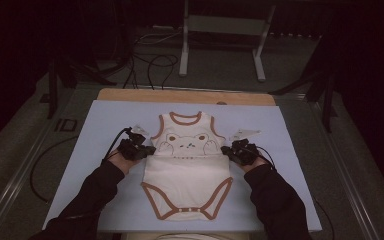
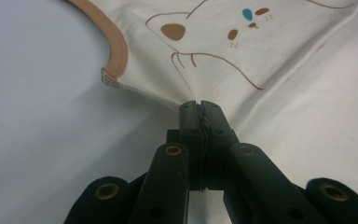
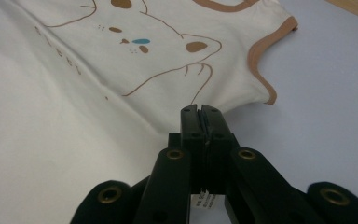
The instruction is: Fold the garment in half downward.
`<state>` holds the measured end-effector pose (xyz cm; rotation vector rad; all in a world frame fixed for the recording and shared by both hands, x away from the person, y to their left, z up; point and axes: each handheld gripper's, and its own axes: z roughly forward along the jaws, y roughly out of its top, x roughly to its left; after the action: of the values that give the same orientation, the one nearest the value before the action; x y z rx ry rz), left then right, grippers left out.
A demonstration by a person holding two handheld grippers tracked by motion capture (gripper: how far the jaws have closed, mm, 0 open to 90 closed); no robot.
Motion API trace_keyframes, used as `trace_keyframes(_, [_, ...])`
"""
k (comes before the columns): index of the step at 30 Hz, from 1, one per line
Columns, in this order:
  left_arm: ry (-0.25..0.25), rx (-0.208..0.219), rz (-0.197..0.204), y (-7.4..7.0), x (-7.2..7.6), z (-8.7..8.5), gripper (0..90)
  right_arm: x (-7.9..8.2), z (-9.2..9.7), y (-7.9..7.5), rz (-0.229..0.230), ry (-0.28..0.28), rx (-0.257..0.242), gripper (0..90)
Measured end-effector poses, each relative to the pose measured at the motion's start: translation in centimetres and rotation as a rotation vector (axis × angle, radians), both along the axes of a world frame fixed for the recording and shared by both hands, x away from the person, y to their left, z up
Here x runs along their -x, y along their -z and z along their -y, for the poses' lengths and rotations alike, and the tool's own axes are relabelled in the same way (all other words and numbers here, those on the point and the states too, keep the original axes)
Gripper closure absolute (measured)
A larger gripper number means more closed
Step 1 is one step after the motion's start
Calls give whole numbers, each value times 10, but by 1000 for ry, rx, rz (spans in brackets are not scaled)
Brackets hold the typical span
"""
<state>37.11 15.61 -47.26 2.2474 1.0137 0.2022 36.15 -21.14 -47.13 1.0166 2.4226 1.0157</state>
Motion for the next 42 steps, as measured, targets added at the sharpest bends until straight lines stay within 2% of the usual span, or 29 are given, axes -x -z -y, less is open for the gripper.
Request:
trace_keyframes(9, [30,6,15,-3,20,-1,896,19,1,-3,11,-30,7,895])
trace_keyframes(12, [42,-8,15,-2,26,-2,896,28,0,-3,16,-40,4,895])
trace_keyframes(20, [69,1,19,-5,48,-1,895,45,4,-4,8,-54,-2,895])
trace_keyframes(23, [78,-8,30,-7,56,0,895,52,5,-3,6,-61,5,895])
trace_keyframes(25, [85,-10,32,-5,60,0,895,56,5,-2,10,-67,21,895])
trace_keyframes(32, [77,7,12,4,72,-1,895,70,4,6,-9,-79,27,895])
trace_keyframes(37, [79,-4,13,9,81,-2,895,76,5,12,-22,-75,34,895])
trace_keyframes(39, [79,4,4,10,83,-3,895,78,6,14,-30,-70,15,895])
trace_keyframes(42, [77,-2,0,14,87,-2,895,83,8,16,-32,-64,12,894])
